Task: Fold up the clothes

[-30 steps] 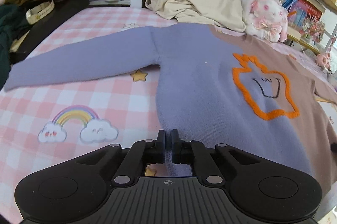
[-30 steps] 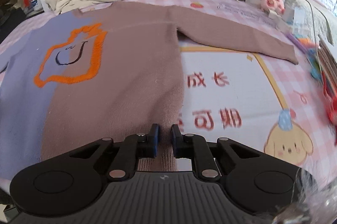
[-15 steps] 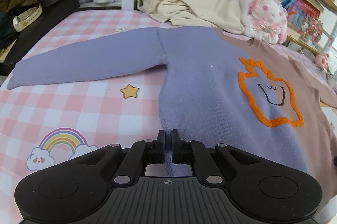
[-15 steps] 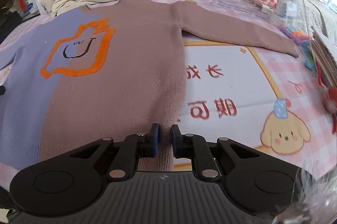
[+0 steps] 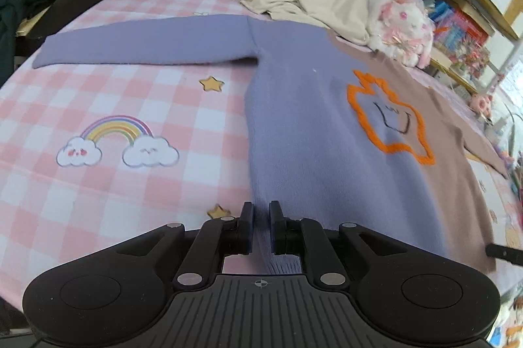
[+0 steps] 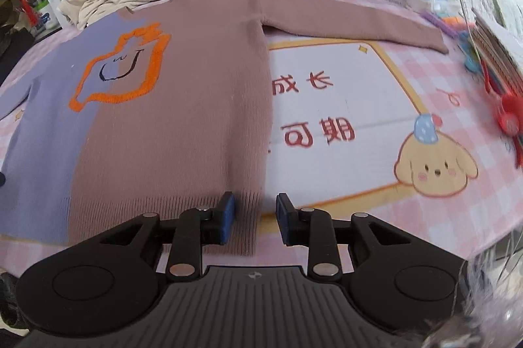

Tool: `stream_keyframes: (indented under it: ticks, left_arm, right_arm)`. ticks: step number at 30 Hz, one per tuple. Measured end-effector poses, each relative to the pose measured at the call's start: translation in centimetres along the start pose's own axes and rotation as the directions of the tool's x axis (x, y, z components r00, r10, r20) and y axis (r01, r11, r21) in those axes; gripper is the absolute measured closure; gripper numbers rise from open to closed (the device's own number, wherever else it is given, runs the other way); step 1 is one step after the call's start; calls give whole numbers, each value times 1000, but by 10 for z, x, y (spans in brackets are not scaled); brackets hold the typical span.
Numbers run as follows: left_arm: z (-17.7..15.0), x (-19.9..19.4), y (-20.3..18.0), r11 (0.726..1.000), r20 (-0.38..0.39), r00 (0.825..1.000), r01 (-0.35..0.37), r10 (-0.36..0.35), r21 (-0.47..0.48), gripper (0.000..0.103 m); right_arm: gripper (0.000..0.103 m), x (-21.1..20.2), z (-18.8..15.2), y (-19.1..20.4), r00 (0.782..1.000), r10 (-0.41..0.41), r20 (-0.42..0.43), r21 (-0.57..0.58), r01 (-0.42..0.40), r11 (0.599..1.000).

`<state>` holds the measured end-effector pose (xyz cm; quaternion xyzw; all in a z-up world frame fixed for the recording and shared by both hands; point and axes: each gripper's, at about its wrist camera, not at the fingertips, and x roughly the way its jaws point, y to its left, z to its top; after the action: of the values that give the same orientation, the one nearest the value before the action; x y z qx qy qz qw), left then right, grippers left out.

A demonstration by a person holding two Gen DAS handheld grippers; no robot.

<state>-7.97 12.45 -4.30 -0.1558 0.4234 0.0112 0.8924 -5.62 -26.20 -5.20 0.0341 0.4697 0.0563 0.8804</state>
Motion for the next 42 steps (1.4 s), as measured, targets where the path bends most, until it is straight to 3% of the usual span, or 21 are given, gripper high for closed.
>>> stream_keyframes:
  ticks: [4,19,24,26,27,28,29,31,33,37,42]
  left_arm:
    - [0,1,0,1000,0,1000,-3,3,18,99]
    - [-5,0,-3,998,25,999,-29,27,64,96]
    - [-7,-1,-6,998,28,999,-48,47,40,96]
    - [-7,-5,-10,998,32,998,-51,50,28,89]
    - [-8,-7,-12,998,35,998,-51,50,23,85]
    - [-8,-11,-15,999,43,998,-49,48,17,72]
    - [-11,-17,-19,999,65,997,-42,41,12,56]
    - [-15,-26,-27,1000,116,993,-31,31,2,37]
    - [-19,-32,-39,999,137,990,-36,35,2,36]
    - [-25,-38,-63,998,138,988,-65,62,11,25]
    - [-40,-49,-82,995,130,986,-100,100,-4,15]
  right_arm:
    - [96,-1,-1,10,1000,6,6,-39,-6,999]
    - [95,-1,-6,12,999,-18,27,-41,19,999]
    - [91,-1,-4,12,999,-28,19,-33,28,999]
    - [87,-2,-4,11,999,-33,14,-27,34,999]
    - [80,-3,-4,10,999,-34,13,-24,34,999]
    - [67,-4,-4,9,999,-33,13,-21,33,999]
    - [62,-7,-4,8,999,-31,19,-23,31,999]
    - [44,-13,-3,7,999,-26,36,-33,27,999]
    - [30,-19,-1,7,998,-23,55,-54,26,998]
    - [11,-29,-1,9,995,-22,98,-98,31,995]
    - [8,-32,-10,11,994,8,106,-143,7,990]
